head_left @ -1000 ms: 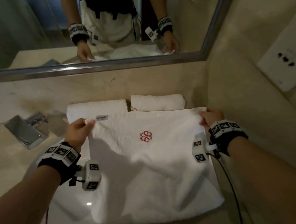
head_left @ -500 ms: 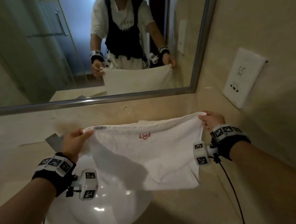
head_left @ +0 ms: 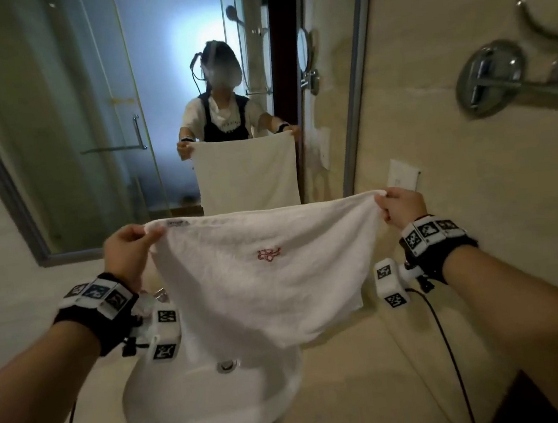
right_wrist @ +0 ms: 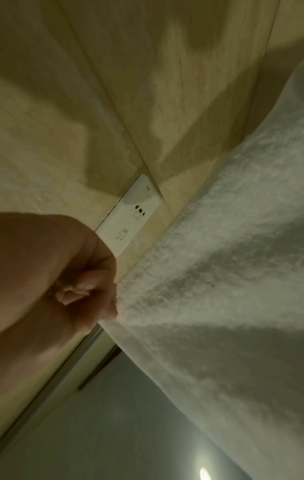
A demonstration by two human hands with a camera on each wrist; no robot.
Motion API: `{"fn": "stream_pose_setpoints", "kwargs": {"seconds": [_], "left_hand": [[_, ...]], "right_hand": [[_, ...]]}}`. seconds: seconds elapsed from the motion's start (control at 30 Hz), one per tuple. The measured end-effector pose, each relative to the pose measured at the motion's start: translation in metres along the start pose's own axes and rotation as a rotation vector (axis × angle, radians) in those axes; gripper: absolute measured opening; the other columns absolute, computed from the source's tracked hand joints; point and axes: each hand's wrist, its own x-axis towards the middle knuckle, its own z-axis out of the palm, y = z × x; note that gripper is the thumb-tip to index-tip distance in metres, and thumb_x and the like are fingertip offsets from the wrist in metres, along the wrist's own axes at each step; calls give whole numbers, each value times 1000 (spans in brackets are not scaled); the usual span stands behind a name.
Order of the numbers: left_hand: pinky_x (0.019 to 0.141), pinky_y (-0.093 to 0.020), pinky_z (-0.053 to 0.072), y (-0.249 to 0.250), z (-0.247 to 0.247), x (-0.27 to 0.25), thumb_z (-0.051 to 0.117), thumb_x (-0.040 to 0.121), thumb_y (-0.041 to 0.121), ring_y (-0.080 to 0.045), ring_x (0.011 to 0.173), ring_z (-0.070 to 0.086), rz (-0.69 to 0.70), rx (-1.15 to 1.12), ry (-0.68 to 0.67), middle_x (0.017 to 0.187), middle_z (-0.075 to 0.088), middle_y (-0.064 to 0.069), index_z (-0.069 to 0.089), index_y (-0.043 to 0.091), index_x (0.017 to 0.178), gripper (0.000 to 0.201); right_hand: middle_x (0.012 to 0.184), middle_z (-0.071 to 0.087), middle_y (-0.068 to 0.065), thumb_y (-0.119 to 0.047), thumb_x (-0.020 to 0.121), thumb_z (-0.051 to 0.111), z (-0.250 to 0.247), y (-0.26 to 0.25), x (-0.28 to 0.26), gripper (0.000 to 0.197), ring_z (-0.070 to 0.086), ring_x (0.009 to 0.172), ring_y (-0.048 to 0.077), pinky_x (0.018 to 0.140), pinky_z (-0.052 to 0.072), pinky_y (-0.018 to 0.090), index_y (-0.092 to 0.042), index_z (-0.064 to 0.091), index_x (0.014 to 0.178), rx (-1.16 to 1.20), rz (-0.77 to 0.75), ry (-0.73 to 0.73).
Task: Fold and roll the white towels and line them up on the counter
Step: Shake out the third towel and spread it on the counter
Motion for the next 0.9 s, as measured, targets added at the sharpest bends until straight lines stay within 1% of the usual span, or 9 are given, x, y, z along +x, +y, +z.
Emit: {"fn": "stream_pose_setpoints", "kwargs": {"seconds": [0.1,0.27,0.33,0.43,0.5,0.6,0.73,0.83,0.9], "left_hand": [[39,-10,38,22,-10,-10,69,80,6,4,37,42,45,-57,13,38,53,19,52,18,62,28],[44,-15,37,54,-10,-23,70,80,8,5,41,46,81,-163,28,54,60,13,57,23,70,22],[48,-19,38,60,-6,-26,68,81,6,-1,55,50,102,-188,2,70,57,7,55,24,73,24],[48,-14,39,53,5,-33,66,82,1,-6,60,46,96,-159,-69,72,51,5,55,26,79,28],[51,-11,41,35,15,-35,66,81,0,-6,62,46,48,-110,-112,72,51,5,58,23,85,24],[61,-19,40,-12,24,-35,69,79,5,-9,70,49,-74,7,-176,79,56,3,63,19,87,17],[57,-25,43,-95,44,-32,71,77,4,-17,68,51,-263,149,-178,75,56,-4,64,14,84,14],[43,-16,44,-144,59,-32,68,78,-3,-10,49,53,-346,188,-135,56,57,-1,60,14,69,21],[35,-9,38,-175,72,-26,66,80,-3,0,33,48,-398,209,-125,40,55,7,60,13,68,21]], "right_hand": [[59,48,4,-4,90,54,-12,-26,-20,23,42,35,2,37,36,10,-1,63,111,78,-81,31],[75,58,1,-6,87,58,-27,-58,-40,26,46,58,12,61,42,25,-2,64,112,197,-179,167],[89,60,4,-9,85,58,-35,-65,-45,28,58,80,22,77,46,32,-1,64,111,164,-179,235],[106,63,12,-9,85,54,-45,-57,-48,27,57,107,30,90,44,32,-2,65,109,-50,-117,311],[113,64,17,-6,85,51,-45,-39,-46,26,58,105,34,87,46,35,-1,64,106,-198,-74,311],[109,66,18,2,84,48,-38,5,-36,28,65,95,36,80,54,37,0,62,109,-300,51,279],[104,62,22,10,85,49,-11,82,-12,34,67,77,38,65,59,43,1,54,118,-312,278,191],[112,61,14,8,83,55,7,140,4,31,66,91,32,82,55,40,0,55,113,-368,329,158],[111,63,15,4,84,56,22,181,22,25,64,97,31,87,53,36,1,56,108,-432,324,146]]}}
